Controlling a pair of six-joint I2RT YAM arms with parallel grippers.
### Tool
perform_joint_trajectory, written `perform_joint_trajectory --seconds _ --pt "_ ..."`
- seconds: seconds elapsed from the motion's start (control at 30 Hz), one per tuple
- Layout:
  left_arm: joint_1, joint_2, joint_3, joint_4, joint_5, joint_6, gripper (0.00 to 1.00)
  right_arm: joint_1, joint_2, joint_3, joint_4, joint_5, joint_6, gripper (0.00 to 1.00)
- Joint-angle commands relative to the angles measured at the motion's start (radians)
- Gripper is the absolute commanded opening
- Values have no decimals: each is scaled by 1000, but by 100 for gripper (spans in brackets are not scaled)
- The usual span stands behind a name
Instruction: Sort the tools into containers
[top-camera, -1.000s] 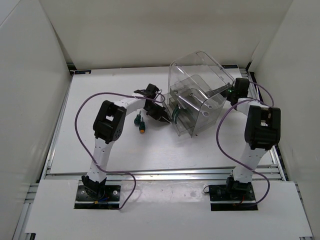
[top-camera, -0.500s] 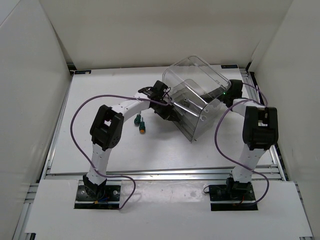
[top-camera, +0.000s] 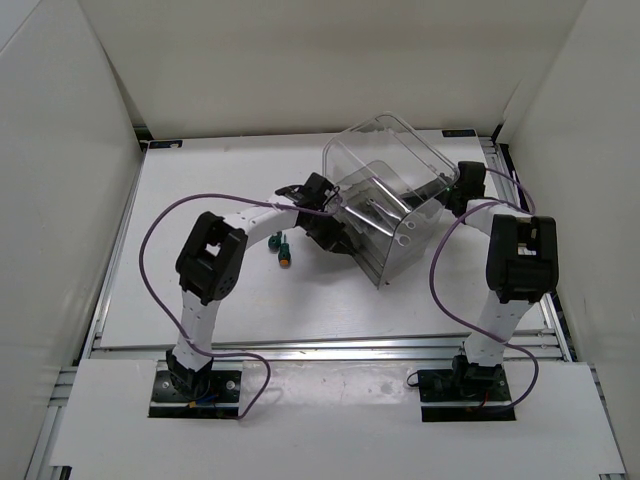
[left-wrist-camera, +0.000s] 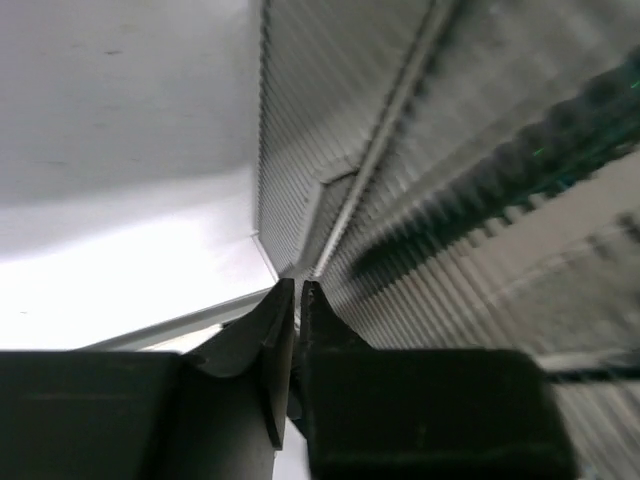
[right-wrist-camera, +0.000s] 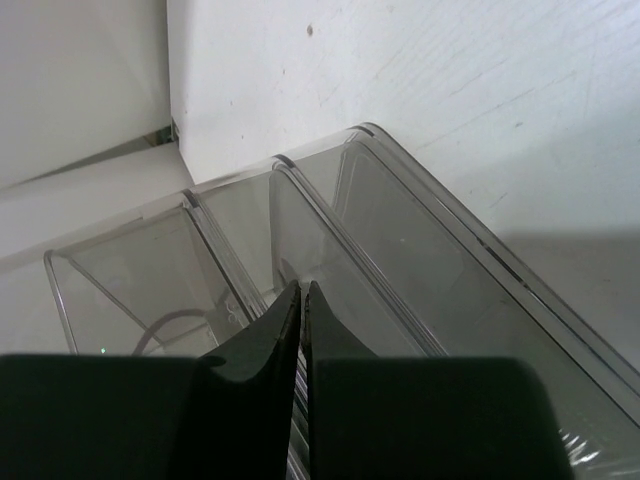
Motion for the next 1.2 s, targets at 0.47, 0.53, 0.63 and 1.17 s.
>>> perform_joint_trajectory --seconds 0.47,0.53,0.63,1.17 --pt "17 -277 -411 548 -71 0 61 27 -34 -37 27 -185 16 8" --pt "16 -277 -431 585 -86 2 60 27 -31 -42 39 -186 35 8" --pt "14 -268 -460 634 -88 2 58 20 -31 -52 67 -194 47 8" --pt "11 -201 -540 930 -206 14 54 14 -25 -88 249 -246 133 9"
